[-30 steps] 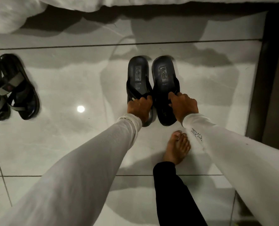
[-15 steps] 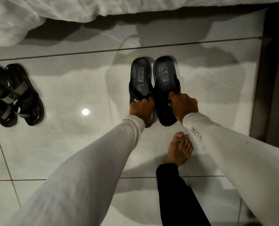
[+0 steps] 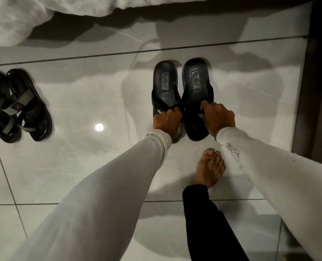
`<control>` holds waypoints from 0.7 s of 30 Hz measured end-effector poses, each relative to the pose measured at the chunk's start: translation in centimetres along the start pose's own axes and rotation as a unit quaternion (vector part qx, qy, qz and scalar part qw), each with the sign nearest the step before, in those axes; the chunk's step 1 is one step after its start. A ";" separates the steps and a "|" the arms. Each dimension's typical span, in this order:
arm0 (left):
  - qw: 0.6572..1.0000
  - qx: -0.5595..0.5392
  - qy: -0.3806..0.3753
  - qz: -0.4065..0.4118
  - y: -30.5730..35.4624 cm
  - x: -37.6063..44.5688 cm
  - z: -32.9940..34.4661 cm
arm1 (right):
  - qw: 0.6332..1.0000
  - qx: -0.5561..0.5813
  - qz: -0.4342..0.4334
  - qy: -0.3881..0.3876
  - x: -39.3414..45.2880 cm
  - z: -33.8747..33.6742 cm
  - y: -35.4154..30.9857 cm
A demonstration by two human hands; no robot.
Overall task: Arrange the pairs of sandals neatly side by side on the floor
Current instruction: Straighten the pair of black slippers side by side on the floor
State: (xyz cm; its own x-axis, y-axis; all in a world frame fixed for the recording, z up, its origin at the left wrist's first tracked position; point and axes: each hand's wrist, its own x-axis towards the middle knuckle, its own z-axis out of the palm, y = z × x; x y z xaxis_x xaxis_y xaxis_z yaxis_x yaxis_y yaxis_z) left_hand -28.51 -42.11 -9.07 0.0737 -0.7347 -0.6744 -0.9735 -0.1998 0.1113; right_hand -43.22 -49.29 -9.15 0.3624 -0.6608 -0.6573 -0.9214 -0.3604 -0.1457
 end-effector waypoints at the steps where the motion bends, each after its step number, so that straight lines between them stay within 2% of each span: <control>1: 1.000 -0.002 -0.004 -0.001 0.0 0.0 0.0 | 1.000 0.001 0.000 0.001 0.0 -0.1 0.1; 9: 1.000 0.024 -0.013 0.012 -1.1 -0.6 0.7 | 1.000 0.022 0.010 0.014 0.1 -0.5 1.3; 21: 0.997 -0.067 0.031 0.010 -0.2 -0.5 0.5 | 1.000 0.003 -0.002 0.007 0.0 -0.5 1.1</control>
State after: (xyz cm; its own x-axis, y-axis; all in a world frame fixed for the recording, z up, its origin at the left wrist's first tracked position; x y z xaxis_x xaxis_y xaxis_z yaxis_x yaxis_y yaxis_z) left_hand -28.48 -41.38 -9.16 0.0722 -0.7772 -0.6250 -0.9376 -0.2665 0.2231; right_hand -44.13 -50.03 -8.92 0.3672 -0.6688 -0.6465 -0.9210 -0.3587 -0.1520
